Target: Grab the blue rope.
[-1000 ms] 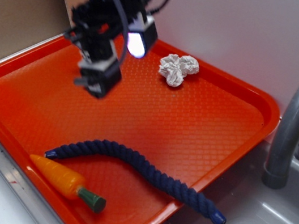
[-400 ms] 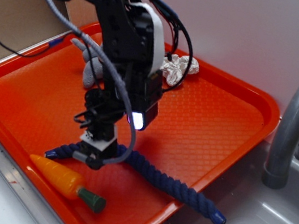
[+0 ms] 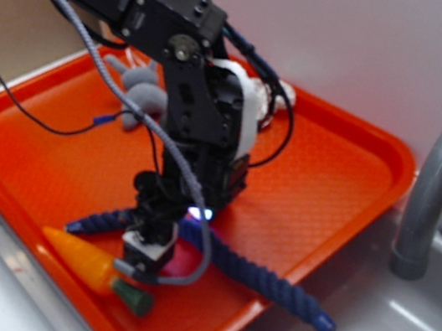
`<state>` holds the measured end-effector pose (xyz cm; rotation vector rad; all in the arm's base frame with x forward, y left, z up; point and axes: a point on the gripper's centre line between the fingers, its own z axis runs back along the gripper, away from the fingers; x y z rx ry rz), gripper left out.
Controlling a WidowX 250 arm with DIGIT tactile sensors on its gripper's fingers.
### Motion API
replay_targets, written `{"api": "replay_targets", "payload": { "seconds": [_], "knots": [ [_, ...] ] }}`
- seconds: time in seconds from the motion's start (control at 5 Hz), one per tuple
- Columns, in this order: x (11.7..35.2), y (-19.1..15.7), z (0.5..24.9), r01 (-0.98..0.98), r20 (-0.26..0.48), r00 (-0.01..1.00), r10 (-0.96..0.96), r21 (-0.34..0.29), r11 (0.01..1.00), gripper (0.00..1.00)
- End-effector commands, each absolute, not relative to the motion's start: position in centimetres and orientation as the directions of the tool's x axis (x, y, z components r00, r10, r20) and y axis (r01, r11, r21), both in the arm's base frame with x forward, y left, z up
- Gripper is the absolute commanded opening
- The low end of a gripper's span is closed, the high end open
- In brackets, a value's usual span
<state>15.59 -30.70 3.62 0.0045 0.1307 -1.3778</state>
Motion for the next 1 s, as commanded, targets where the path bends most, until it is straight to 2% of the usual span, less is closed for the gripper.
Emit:
{"api": "replay_targets", "payload": {
  "seconds": [0.0, 0.2, 0.4, 0.6, 0.8],
  "knots": [
    [13.3, -31.3, 5.5, 0.981, -0.095, 0.189, -0.977, -0.025, 0.192, 0.27],
    [13.3, -31.5, 6.0, 0.982, -0.098, 0.187, -0.977, 0.006, 0.187, 0.0],
    [13.5, -31.4, 6.6, 0.977, -0.107, 0.211, -0.972, 0.038, 0.208, 0.0],
    [14.6, -31.2, 8.9, 0.951, -0.123, 0.298, -0.947, 0.125, 0.283, 0.0],
    [16.2, -30.5, 13.2, 0.89, -0.092, 0.427, -0.9, 0.217, 0.401, 0.0]
  ]
}}
